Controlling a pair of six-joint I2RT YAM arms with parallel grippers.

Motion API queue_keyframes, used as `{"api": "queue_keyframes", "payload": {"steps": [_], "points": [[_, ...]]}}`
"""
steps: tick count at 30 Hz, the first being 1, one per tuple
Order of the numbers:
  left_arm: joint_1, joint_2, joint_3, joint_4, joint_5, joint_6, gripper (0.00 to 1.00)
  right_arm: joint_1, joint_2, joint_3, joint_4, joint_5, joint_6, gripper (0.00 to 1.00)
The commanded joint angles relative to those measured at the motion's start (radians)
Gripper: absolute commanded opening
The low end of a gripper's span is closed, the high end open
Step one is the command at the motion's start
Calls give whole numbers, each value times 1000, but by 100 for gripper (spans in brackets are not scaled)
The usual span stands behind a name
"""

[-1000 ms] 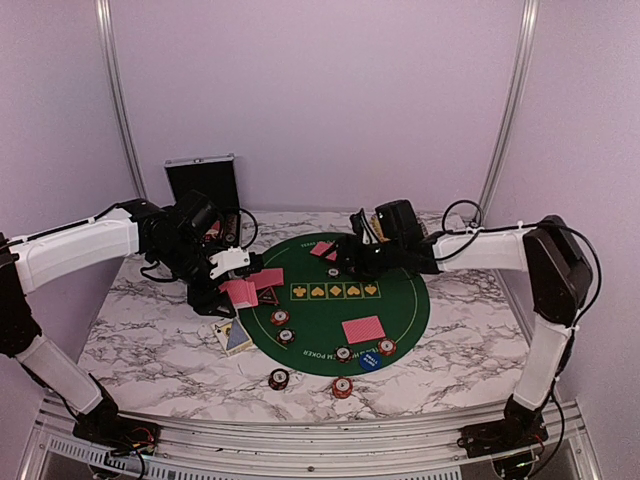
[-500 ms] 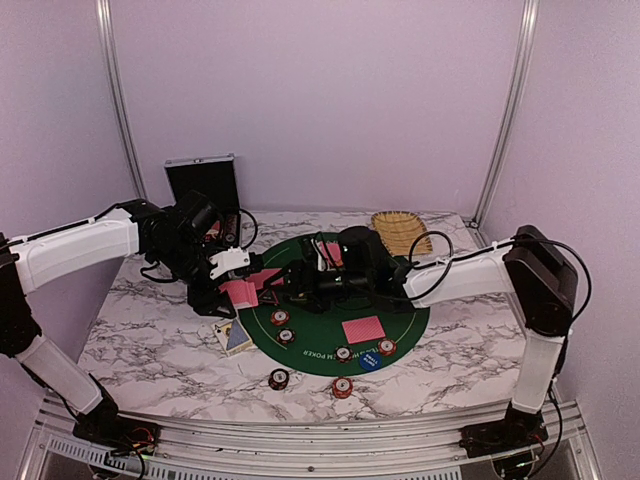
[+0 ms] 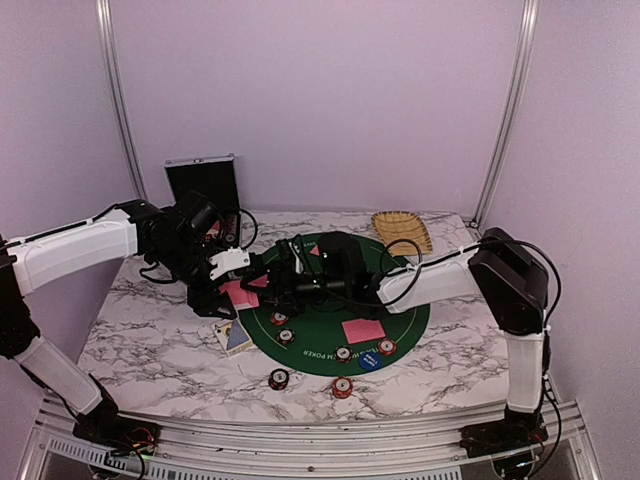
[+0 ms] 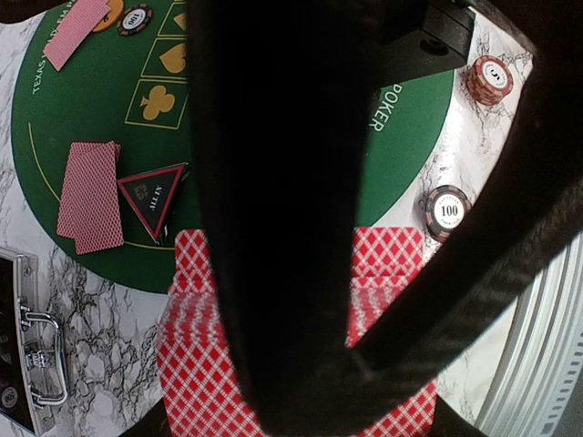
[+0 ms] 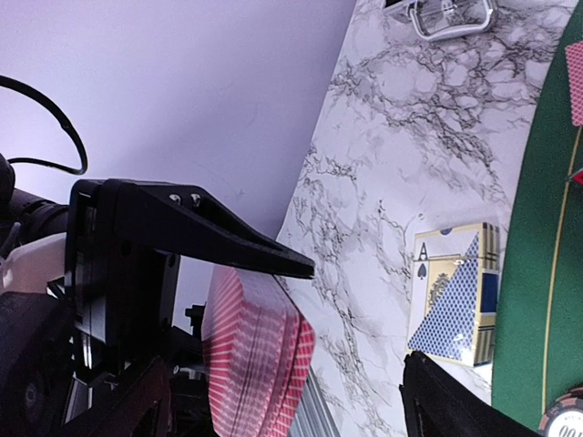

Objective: Distribute texas hold em gaming equipment

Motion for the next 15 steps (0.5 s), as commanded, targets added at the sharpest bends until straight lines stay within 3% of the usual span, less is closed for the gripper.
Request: {"api": "queue_keyframes", "payload": {"steps": [1, 15], "points": [[-12, -32, 9, -8, 21, -10, 0, 13, 37, 69, 60, -35, 26, 86], [-31, -48, -10, -8, 34, -11, 0, 53, 159, 202, 68, -88, 55, 89]]}}
